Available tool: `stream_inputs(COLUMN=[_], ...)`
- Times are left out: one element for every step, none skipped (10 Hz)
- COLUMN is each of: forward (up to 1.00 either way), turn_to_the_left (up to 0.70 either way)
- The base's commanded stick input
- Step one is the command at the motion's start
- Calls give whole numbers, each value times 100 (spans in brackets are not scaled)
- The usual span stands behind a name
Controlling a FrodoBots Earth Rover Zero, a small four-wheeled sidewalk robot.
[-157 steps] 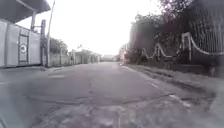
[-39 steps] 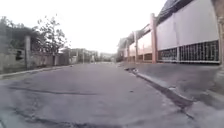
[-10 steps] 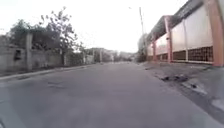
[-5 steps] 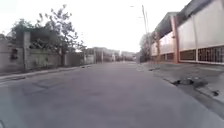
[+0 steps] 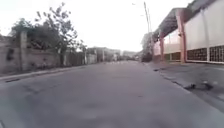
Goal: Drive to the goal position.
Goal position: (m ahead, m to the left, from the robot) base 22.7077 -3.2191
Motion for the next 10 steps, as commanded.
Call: stream_inputs(forward=[100,100,100,100,100,100,100,100,100,100], turn_to_the_left=[-20,0,0,0,0,0,0,0,0,0])
